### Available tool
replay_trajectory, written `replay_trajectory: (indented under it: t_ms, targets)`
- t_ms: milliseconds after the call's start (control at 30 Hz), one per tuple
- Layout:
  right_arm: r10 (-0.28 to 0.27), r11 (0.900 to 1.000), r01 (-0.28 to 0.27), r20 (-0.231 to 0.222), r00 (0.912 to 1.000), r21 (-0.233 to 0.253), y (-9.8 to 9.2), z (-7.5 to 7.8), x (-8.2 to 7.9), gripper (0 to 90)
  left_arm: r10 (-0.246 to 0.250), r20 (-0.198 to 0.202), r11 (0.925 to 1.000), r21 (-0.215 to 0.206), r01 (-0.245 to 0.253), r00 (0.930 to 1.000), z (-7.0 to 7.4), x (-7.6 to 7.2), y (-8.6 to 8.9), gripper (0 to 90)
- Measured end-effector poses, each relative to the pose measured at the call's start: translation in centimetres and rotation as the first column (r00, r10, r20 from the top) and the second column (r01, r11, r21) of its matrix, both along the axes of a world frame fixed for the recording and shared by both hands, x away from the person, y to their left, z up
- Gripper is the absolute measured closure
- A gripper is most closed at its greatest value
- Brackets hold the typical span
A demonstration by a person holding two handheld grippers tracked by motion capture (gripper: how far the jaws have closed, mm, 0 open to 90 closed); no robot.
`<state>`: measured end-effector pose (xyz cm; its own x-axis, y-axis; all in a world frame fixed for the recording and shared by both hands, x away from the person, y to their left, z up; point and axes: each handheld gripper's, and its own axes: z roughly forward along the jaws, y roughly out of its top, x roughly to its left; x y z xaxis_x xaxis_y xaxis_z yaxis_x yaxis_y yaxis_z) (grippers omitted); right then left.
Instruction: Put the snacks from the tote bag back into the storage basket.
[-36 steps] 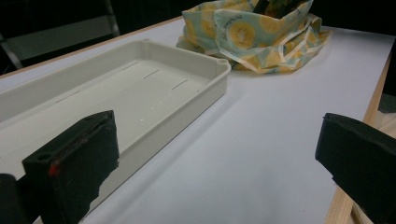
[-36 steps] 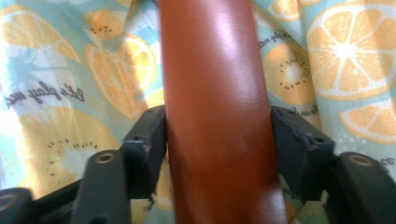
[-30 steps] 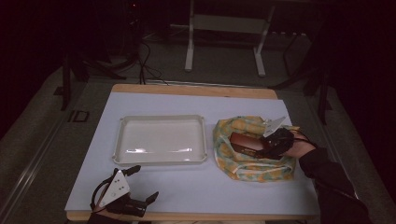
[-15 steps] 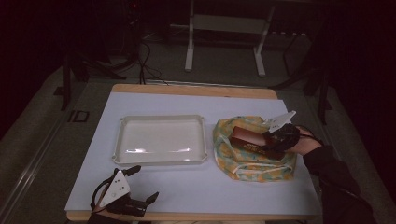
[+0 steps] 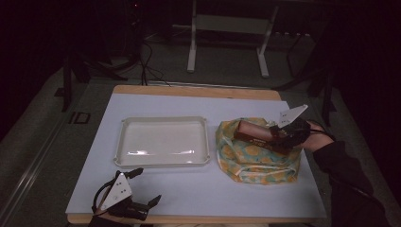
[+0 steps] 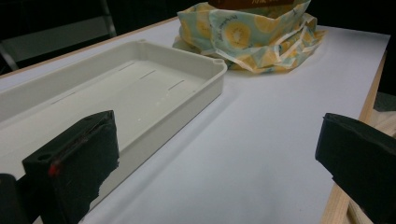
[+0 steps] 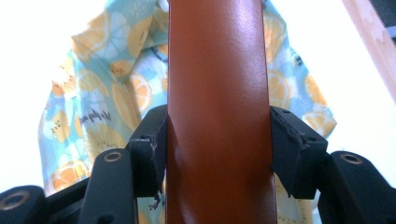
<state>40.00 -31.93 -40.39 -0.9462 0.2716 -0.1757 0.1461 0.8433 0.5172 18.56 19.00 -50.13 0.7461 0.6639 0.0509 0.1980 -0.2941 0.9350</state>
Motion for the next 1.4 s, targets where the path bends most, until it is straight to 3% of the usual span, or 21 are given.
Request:
replay_trajectory:
  t_ms: [500, 800, 1167, 1400]
  targets:
    - [0.047, 0.999, -0.047, 0.075, 0.9961, -0.004, 1.6, 3.4, -0.1, 42.6, -0.009, -0.015, 1.0, 0.002, 0.009, 0.9999, -0.1, 0.1, 0.0, 0.0]
    - [0.123, 0.992, -0.12, 0.094, 0.9879, -0.039, 4.1, 4.6, -0.5, 42.6, -0.011, -0.009, 0.9999, 0.003, 0.011, 0.9999, 0.0, 0.0, 0.0, 0.0]
    - [0.22, 0.975, -0.215, 0.104, 0.97, -0.049, 7.6, 5.6, -0.9, 42.6, -0.012, -0.001, 0.9999, 0.003, 0.012, 0.9999, 0.0, -0.1, 0.0, 0.0]
    - [0.28, 0.959, -0.274, 0.094, 0.9554, -0.072, 10.0, 5.6, -1.0, 42.7, -0.016, 0.0, 0.9999, 0.001, 0.016, 0.9999, 0.0, -0.1, 0.0, 0.0]
